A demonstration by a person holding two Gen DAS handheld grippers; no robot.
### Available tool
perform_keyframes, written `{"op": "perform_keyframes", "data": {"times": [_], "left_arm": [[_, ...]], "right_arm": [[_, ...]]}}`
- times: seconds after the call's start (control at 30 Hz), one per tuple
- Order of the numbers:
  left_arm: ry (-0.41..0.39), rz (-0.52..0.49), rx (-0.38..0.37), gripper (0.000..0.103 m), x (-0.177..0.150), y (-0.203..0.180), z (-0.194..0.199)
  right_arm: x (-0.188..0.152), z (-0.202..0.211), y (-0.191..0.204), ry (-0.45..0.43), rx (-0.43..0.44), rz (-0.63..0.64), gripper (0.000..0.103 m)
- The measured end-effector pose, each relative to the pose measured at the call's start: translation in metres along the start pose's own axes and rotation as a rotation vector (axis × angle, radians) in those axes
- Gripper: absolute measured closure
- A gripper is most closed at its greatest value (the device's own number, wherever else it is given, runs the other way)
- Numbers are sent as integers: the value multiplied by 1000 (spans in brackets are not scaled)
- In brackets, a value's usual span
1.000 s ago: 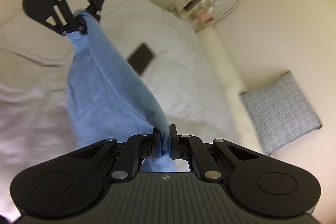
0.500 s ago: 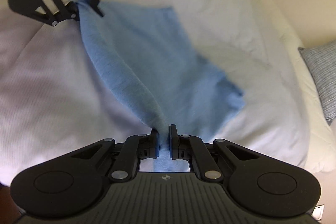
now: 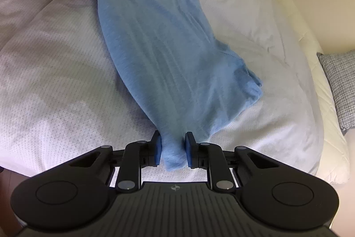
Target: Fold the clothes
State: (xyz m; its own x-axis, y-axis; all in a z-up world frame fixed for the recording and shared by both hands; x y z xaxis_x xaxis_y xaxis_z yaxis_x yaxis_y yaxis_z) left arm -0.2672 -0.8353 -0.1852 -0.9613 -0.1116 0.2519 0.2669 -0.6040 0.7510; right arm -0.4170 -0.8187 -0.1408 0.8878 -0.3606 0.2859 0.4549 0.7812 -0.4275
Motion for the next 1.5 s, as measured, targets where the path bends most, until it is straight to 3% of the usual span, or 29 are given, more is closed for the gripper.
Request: {"op": "perform_keyframes", "data": {"times": [0.37,0.57,1.1,1.2,1.27,1.5], "left_arm": [[-63,135,89,80,-16,-9,13],[-106,180,148,80,-29,-20,21],[-235,106,326,81,-47,-43,31],[-233,120,310,83,-48,-39,30],[-230,134,294,91,-49,-36,29],[-218,181,237,96,-53,-26,28]], "right_arm": [[-8,-3,12,-41,-44,3,84],[-10,-11,27,-45,-126,-4,84],[-9,-32,64,-89,-354,-19,84],[-10,-33,62,-104,-371,-13,87],[-10,-33,59,-114,-375,-14,98],[-13,-28,57,-149,-382,-22,103]]}}
Point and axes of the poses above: each gripper's, at about its wrist camera, not at the fingertips, and z roughly against the way its jaws point, y to its left, x to its top, the point moved 4 cm from there along -z, roughly the way its jaws point, and after that the axes turned 9 degrees about x, right-handed, at the moved point
